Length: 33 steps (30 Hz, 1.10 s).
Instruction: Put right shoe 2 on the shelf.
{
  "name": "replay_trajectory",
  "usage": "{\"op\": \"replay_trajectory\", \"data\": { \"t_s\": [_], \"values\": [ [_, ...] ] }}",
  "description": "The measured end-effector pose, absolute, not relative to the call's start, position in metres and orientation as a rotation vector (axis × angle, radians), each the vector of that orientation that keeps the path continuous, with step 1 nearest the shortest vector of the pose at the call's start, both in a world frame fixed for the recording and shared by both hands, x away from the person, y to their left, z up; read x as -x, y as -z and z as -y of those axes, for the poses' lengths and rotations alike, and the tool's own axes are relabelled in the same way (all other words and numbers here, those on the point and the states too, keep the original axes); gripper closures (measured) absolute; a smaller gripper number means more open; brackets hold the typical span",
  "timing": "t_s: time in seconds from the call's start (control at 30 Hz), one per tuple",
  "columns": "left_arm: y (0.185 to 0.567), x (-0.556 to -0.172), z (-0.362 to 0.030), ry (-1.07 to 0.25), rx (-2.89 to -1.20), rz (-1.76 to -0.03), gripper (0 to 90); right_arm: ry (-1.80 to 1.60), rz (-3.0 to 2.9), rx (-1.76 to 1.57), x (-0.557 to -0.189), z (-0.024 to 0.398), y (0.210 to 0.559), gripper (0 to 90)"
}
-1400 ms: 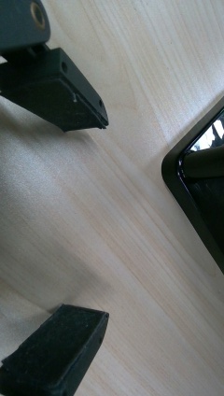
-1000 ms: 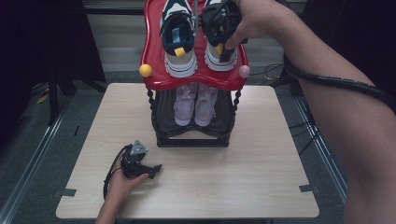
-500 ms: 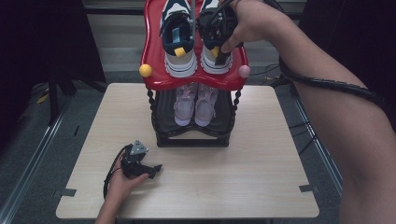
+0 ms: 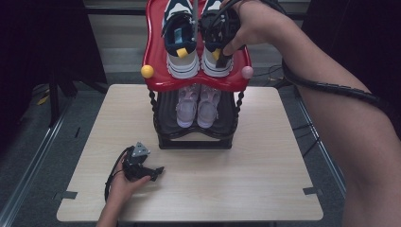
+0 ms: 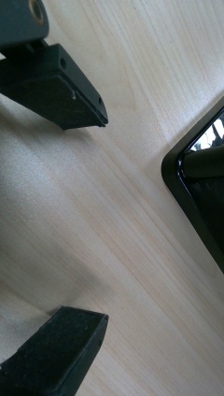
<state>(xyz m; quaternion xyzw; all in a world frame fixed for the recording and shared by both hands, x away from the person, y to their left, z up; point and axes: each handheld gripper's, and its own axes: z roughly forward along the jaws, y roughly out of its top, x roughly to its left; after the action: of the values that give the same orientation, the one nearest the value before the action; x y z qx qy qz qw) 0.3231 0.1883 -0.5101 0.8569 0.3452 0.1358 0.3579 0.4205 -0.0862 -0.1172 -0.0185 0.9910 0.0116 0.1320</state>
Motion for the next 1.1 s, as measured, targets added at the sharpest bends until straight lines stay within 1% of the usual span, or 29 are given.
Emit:
{"op": "replay_trajectory", "data": {
  "t_s": [0.5, 0.63, 0.7, 0.77, 0.8, 1.0, 1.07, 1.1],
  "values": [
    [0.510, -0.323, -0.188, -0.350, -2.212, -0.891, 5.1, -0.038, -2.861, 0.091, -0.418, 0.086, 0.120, 70.0],
    [0.510, -0.323, -0.188, -0.350, -2.211, -0.891, 5.1, -0.054, -2.867, 0.080, -0.419, 0.088, 0.120, 68.6],
    [0.510, -0.323, -0.188, -0.350, -2.211, -0.891, 5.1, -0.058, -2.858, 0.075, -0.419, 0.089, 0.119, 65.7],
    [0.510, -0.323, -0.188, -0.350, -2.211, -0.891, 5.1, -0.078, -2.850, 0.034, -0.419, 0.089, 0.119, 57.6],
    [0.510, -0.323, -0.188, -0.351, -2.211, -0.891, 5.1, -0.077, -2.845, 0.027, -0.420, 0.090, 0.119, 57.0],
    [0.510, -0.323, -0.188, -0.350, -2.211, -0.891, 5.1, -0.123, -2.861, -0.060, -0.421, 0.094, 0.118, 40.9],
    [0.510, -0.323, -0.188, -0.350, -2.211, -0.892, 5.1, -0.181, -2.874, -0.109, -0.422, 0.096, 0.115, 37.3],
    [0.510, -0.323, -0.188, -0.351, -2.211, -0.891, 5.0, -0.215, -2.891, -0.148, -0.421, 0.097, 0.113, 33.6]
  ]
}}
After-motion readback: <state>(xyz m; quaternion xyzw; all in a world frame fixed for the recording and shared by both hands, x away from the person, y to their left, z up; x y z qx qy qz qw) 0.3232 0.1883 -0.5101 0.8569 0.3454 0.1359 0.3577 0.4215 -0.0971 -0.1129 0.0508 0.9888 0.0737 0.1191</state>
